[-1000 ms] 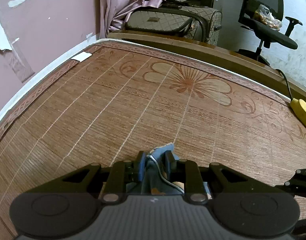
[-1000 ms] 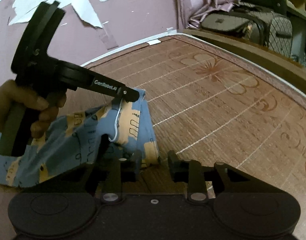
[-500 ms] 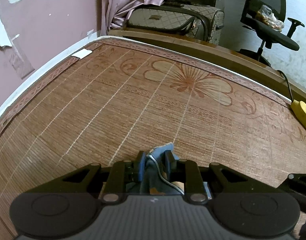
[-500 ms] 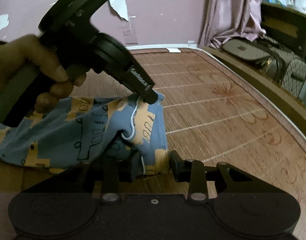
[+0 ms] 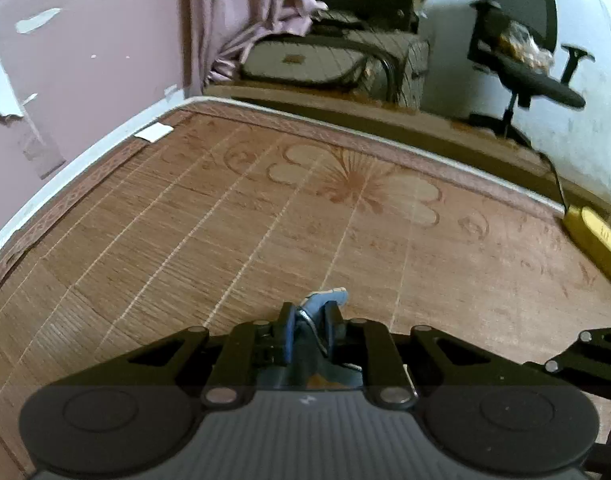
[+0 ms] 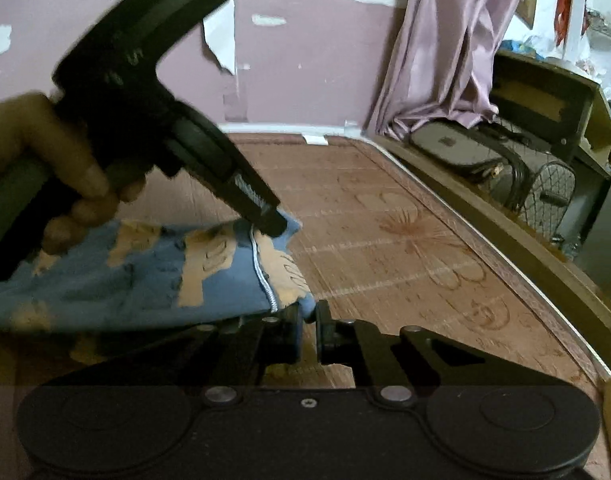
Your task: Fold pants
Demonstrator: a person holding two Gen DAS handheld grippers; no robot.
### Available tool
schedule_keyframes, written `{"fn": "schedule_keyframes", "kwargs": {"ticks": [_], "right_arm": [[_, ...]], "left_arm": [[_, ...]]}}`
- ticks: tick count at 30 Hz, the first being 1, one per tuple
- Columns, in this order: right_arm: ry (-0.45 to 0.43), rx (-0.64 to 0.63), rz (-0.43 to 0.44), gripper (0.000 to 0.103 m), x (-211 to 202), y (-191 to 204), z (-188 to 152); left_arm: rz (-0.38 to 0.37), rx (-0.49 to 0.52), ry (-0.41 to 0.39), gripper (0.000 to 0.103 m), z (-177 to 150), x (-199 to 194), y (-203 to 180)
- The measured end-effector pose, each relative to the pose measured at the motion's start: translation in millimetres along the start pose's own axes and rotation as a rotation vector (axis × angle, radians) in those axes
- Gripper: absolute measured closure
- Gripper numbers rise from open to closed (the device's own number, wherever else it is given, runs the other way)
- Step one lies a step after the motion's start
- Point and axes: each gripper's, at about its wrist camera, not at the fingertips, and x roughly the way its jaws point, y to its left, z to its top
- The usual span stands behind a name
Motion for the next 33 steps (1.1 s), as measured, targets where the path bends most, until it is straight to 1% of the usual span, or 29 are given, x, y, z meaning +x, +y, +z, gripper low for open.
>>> {"fn": "schedule_keyframes", "kwargs": {"ticks": [1, 2, 3, 4, 5, 6, 8, 9, 10, 11, 13, 14, 16, 17, 18, 19, 20, 22, 24, 25, 26, 28, 29, 30, 31, 32, 33], "right_arm": [[0.036, -0.017, 0.002, 0.084, 5, 2, -2], [0.056, -0.043, -0.006, 0.078, 8, 5, -4], [0.046, -0.072, -0.029, 0.067, 7, 7, -4], [0.035, -0.09, -0.052, 0.06, 5, 7, -3], [0.013, -0.086, -0.071, 0.048, 3, 4, -3], [0.009, -0.072, -0.08, 0.046, 3, 1, -2], [0.019, -0.035, -0.099, 0.046, 5, -8, -1], [0.02, -0.027, -0.121, 0.046, 5, -10, -2], [0.02, -0.028, -0.159, 0.046, 6, -12, -2], [0.013, -0.028, -0.194, 0.045, 6, -15, -2], [-0.024, 0.001, -0.249, 0.044, 3, -22, 0], [-0.049, 0.03, -0.253, 0.044, -2, -25, 1], [-0.111, 0.089, -0.205, 0.044, -10, -29, 2], [-0.143, 0.112, -0.165, 0.042, -13, -29, 3], [-0.156, 0.114, -0.131, 0.038, -13, -27, 3], [-0.152, 0.102, -0.104, 0.037, -12, -22, 4], [-0.126, 0.077, -0.084, 0.037, -7, -15, 4], [-0.054, 0.035, -0.075, 0.037, 5, -5, 1], [-0.006, 0.024, -0.096, 0.037, 14, -3, -4], [-0.001, 0.032, -0.104, 0.036, 18, -4, -5], [-0.01, 0.042, -0.122, 0.031, 18, -5, -8], [0.002, 0.017, -0.204, 0.027, 22, -6, -9], [-0.008, 0.02, -0.237, 0.024, 21, -8, -11], [0.002, 0.029, -0.269, 0.025, 21, -9, -13], [0.003, 0.038, -0.29, 0.025, 21, -11, -15], [-0.018, 0.05, -0.299, 0.025, 16, -13, -17], [-0.055, 0.065, -0.304, 0.024, 8, -12, -19]], "left_arm": [[0.015, 0.03, 0.007, 0.081, -2, 4, -3], [0.021, 0.053, 0.01, 0.074, -3, 5, -5], [0.027, 0.071, 0.008, 0.059, -5, 6, -6], [0.026, 0.077, 0.006, 0.049, -6, 4, -6], [0.024, 0.073, -0.003, 0.038, -6, 1, -6], [0.022, 0.065, -0.017, 0.034, -7, -4, -4], [0.023, 0.05, -0.036, 0.03, -8, -14, 0], [0.034, 0.043, -0.045, 0.027, -10, -20, 3], [0.05, 0.038, -0.055, 0.026, -13, -26, 7], [0.065, 0.032, -0.063, 0.022, -15, -32, 10], [0.107, 0.015, -0.074, 0.02, -25, -46, 19], [0.122, 0.006, -0.075, 0.019, -30, -52, 24], [0.144, -0.03, -0.069, 0.019, -46, -69, 34], [0.151, -0.048, -0.066, 0.018, -55, -77, 39], [0.16, -0.064, -0.061, 0.018, -64, -84, 43], [0.173, -0.08, -0.052, 0.018, -75, -92, 48], [0.187, -0.095, -0.039, 0.018, -86, -99, 54], [0.224, -0.133, 0.002, 0.018, -108, -111, 67], [0.265, -0.174, 0.03, 0.018, -127, -120, 81], [0.29, -0.192, 0.038, 0.018, -137, -125, 88], [0.317, -0.206, 0.052, 0.016, -148, -129, 96], [0.371, -0.243, 0.106, 0.013, -170, -137, 114], [0.374, -0.278, 0.093, 0.011, -182, -147, 124], [0.386, -0.313, 0.097, 0.011, -191, -157, 133], [0.405, -0.344, 0.117, 0.012, -199, -167, 144], [0.411, -0.36, 0.119, 0.014, -206, -177, 152], [0.409, -0.364, 0.101, 0.014, -212, -192, 161]]}}
